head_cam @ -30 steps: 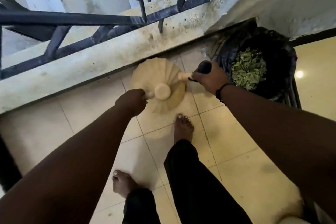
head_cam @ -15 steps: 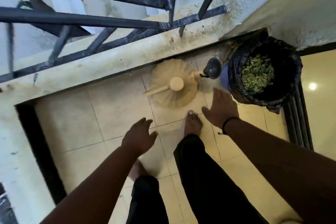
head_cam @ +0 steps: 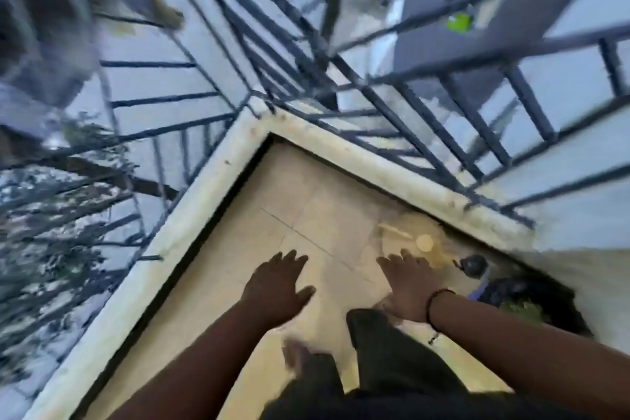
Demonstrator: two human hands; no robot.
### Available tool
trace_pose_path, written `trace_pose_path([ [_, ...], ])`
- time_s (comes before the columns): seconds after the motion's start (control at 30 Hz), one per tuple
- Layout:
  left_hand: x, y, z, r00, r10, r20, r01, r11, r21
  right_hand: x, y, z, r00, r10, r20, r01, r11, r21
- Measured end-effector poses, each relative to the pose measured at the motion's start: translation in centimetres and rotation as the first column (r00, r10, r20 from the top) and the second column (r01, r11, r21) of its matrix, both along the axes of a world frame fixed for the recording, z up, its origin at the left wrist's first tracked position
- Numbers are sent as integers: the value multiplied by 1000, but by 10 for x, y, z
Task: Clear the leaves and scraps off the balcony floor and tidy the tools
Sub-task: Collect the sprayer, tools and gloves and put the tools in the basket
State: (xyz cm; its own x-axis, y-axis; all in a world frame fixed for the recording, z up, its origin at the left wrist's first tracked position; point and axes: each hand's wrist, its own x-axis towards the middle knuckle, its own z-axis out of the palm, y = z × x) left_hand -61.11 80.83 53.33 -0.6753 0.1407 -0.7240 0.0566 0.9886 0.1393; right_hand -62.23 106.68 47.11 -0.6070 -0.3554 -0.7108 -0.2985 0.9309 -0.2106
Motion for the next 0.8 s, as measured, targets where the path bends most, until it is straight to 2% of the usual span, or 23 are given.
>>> trace_pose_path([
  [0.13,58,-29,37,973,191,-129,-185,981,53,-17,-40,64,957,274,-98,-272,962,32],
  [0.2,94,-45,48,946,292,-143,-286,956,62,-12,-60,85,918,378,-118,-375,926,50],
  [0.33,205,-90,65,834,526,-166,-520,850,83,26,-138,118,782,594,-187,-588,803,91],
  [0.47,339,-134,79,652,723,-228,-728,681,78,115,-239,145,667,702,-249,-711,700,66],
  [0.6,469,-169,102,477,833,-279,-861,507,42,232,-325,161,640,716,-280,-758,648,-75],
  [0.7,561,-186,118,292,905,-308,-949,315,25,318,-380,174,531,798,-286,-846,520,-121],
  [0.8,641,-191,132,110,942,-316,-993,117,4,394,-426,188,379,870,-314,-925,357,-127],
])
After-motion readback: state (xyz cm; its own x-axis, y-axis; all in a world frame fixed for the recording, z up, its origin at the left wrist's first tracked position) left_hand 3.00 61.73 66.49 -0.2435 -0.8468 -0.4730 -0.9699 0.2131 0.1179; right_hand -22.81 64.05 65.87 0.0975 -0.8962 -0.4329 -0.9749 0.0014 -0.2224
